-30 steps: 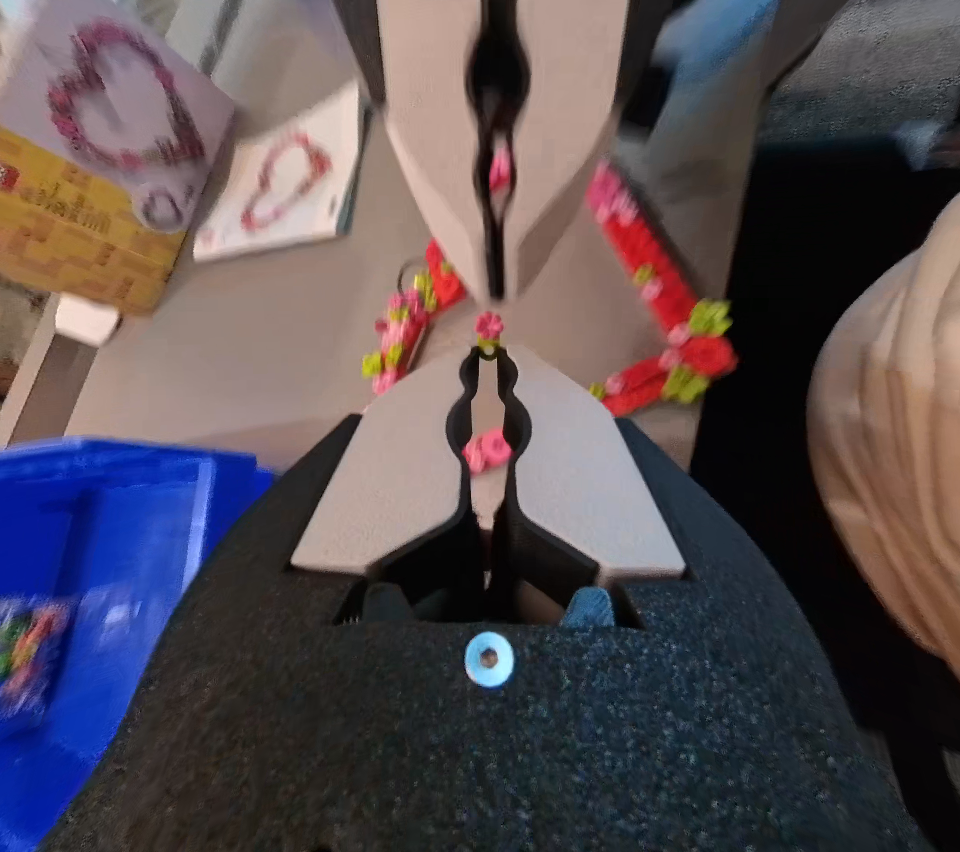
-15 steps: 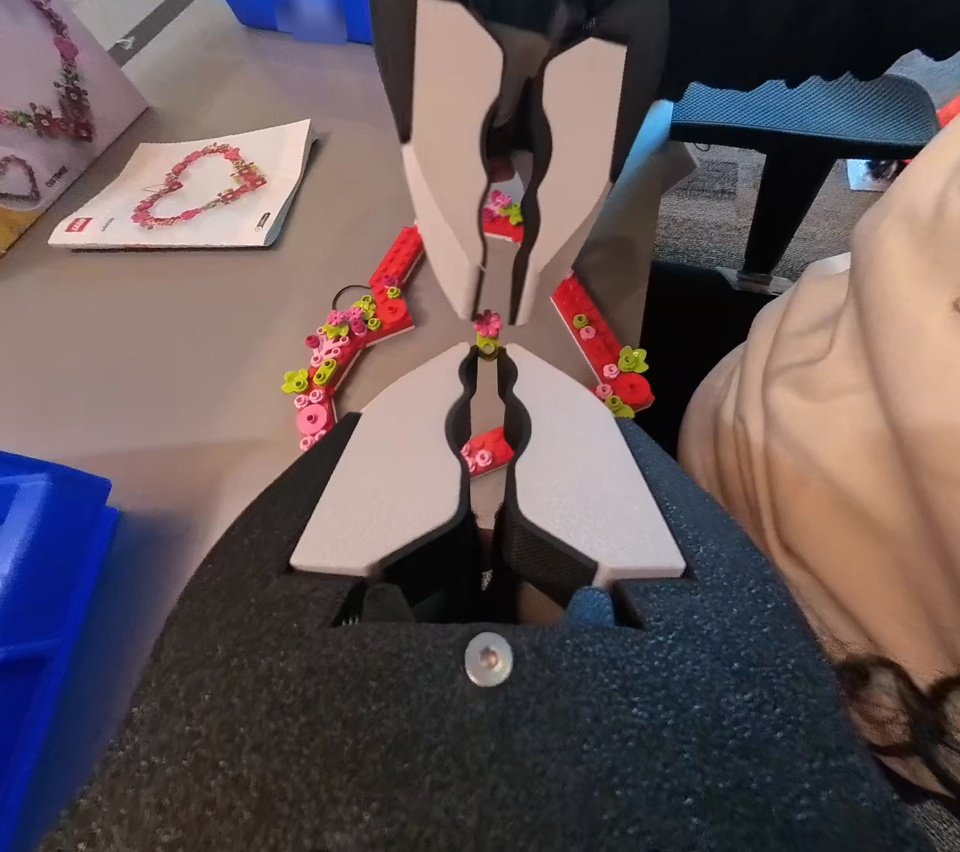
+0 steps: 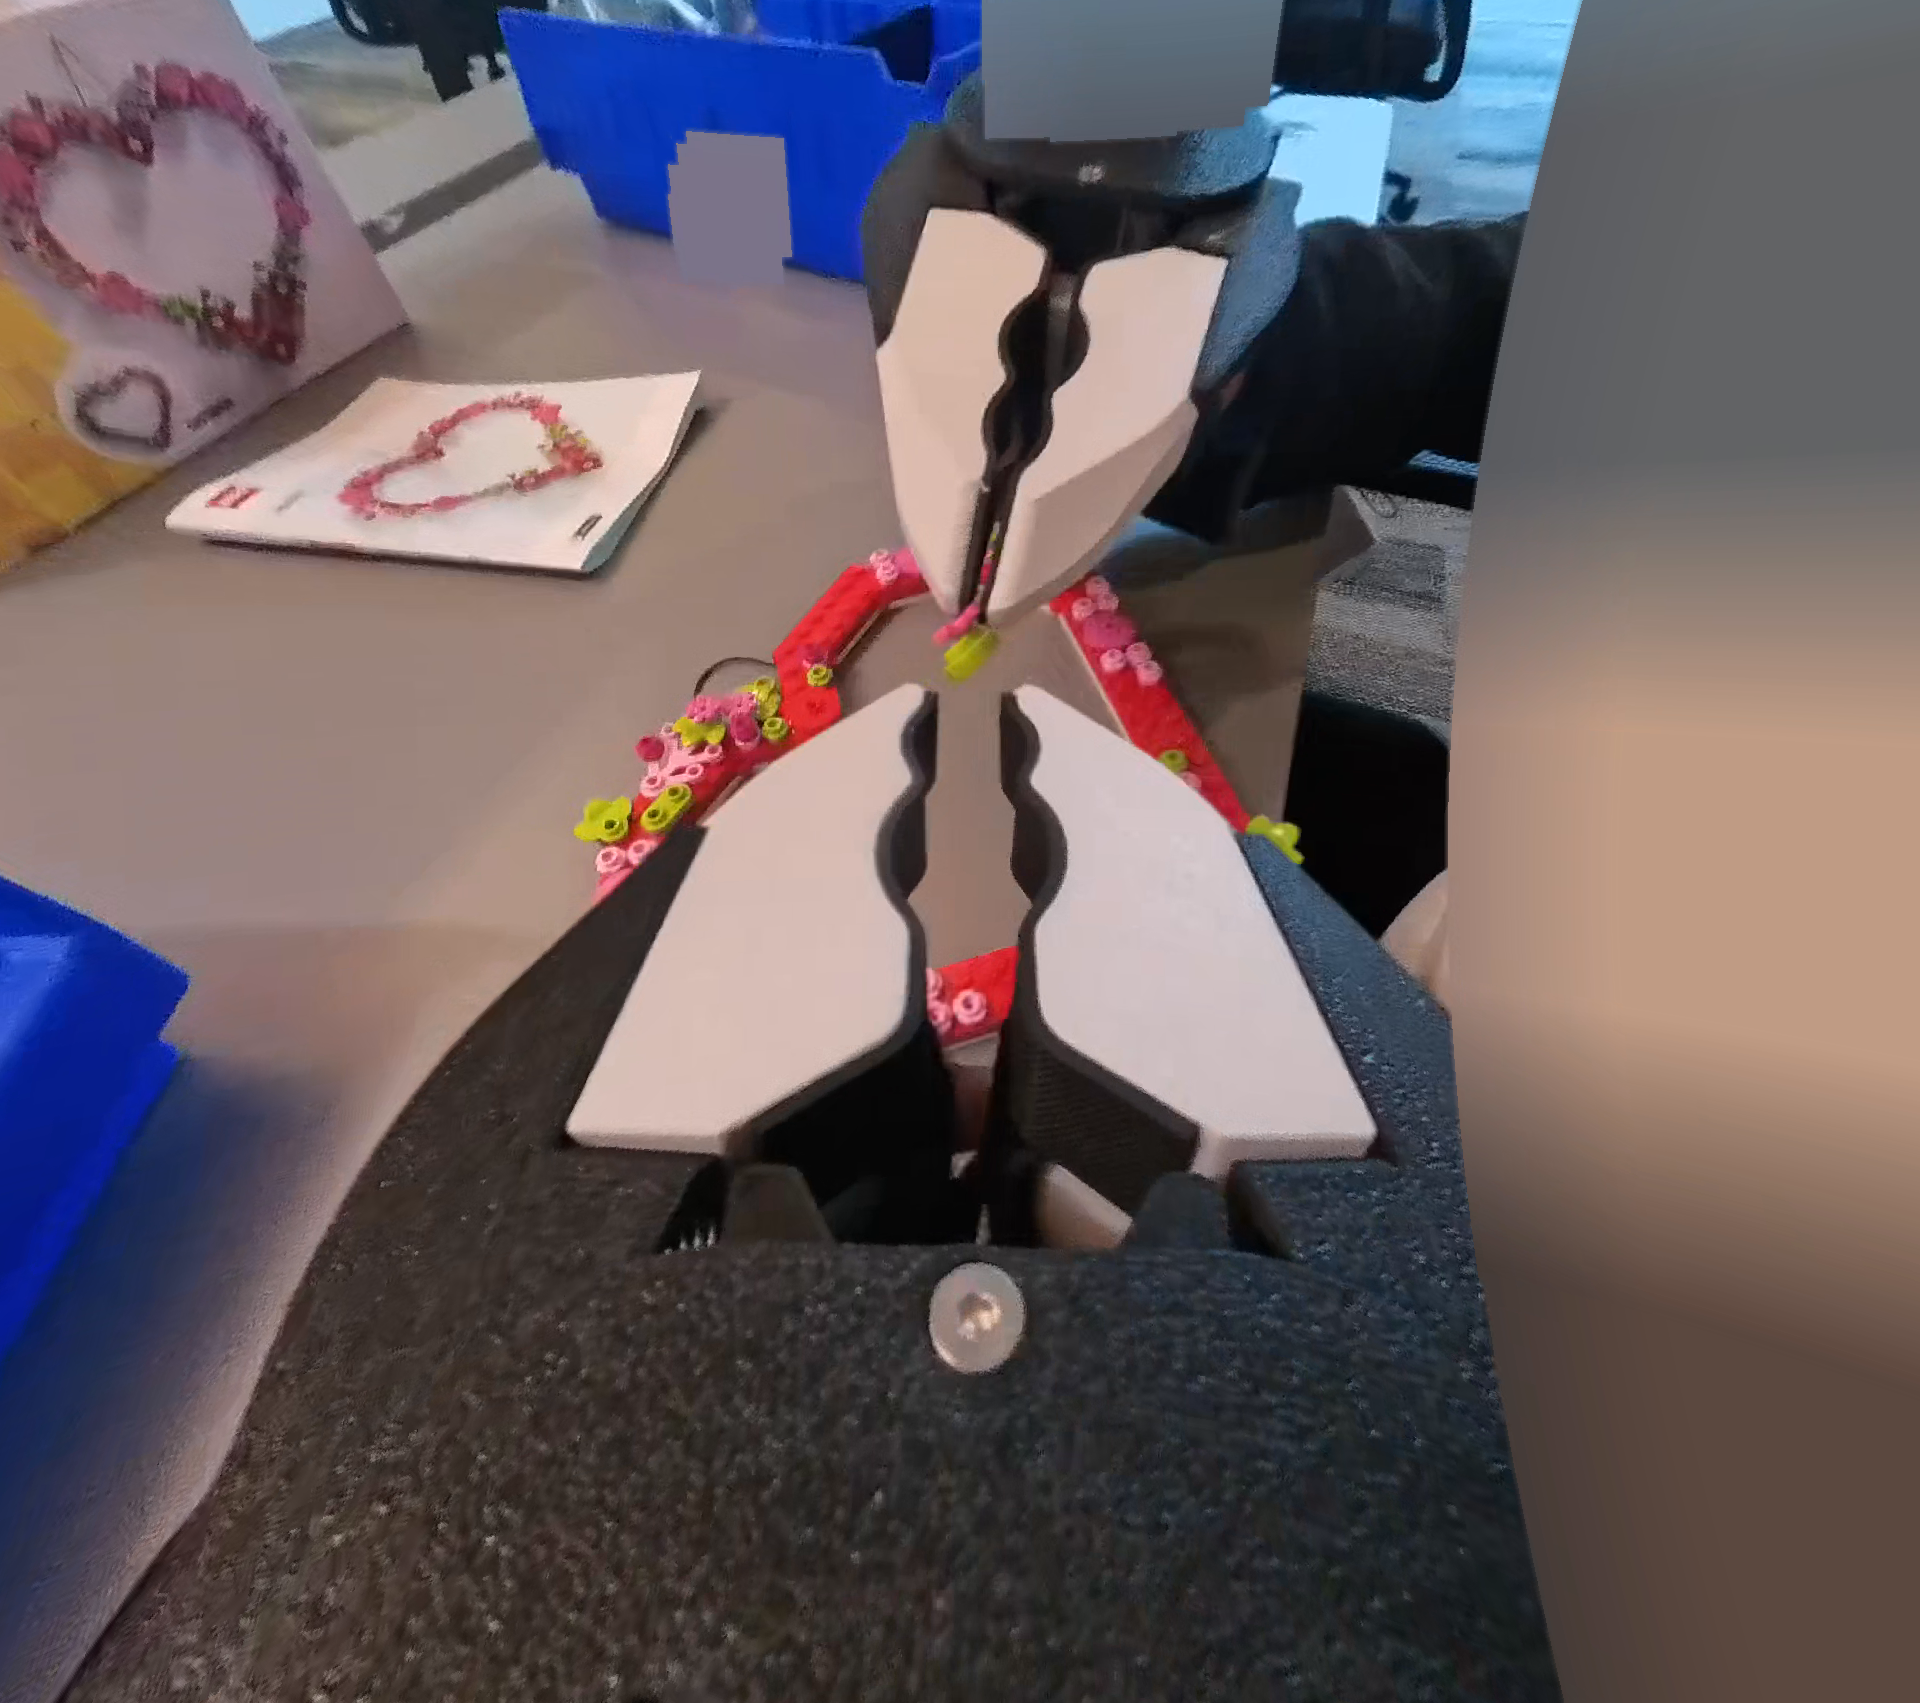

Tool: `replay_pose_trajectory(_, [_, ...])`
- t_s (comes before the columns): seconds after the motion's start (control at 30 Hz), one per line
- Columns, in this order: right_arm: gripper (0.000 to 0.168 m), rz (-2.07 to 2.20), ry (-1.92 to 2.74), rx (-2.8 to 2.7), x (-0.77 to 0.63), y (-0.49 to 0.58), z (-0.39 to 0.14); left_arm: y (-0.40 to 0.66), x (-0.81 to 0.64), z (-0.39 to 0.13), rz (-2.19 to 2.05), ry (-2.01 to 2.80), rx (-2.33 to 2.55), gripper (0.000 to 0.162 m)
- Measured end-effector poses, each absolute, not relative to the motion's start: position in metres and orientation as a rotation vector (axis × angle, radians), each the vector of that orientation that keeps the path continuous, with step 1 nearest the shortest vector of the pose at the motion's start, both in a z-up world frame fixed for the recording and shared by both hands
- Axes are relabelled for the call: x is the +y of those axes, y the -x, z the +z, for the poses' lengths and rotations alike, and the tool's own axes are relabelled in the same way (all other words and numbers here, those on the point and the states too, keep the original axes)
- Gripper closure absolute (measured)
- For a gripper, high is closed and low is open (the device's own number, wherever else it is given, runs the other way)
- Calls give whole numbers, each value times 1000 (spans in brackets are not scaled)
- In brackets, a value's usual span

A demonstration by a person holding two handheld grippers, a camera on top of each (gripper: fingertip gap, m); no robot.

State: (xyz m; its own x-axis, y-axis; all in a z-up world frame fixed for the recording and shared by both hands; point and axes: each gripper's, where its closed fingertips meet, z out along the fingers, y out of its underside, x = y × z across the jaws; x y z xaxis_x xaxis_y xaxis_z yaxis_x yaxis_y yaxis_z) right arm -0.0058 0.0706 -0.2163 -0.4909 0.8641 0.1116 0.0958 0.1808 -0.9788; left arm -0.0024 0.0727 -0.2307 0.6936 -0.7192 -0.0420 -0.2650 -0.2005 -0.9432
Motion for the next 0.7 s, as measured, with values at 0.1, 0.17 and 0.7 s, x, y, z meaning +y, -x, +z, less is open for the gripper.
replay_pose_trajectory(0.1, [167, 1342, 905, -1746, 73, 6, -217, 4, 77, -233, -524, 1791, 743, 139])
replay_pose_trajectory(0.17, [167, 1271, 867, -1747, 73, 6, -216, 2, 76, -227, -593, 1773, 711, 139])
replay_pose_trajectory(0.7, [168, 614, 680, -1749, 63, 6, -216, 3, 70, -224, -543, 1887, 703, 154])
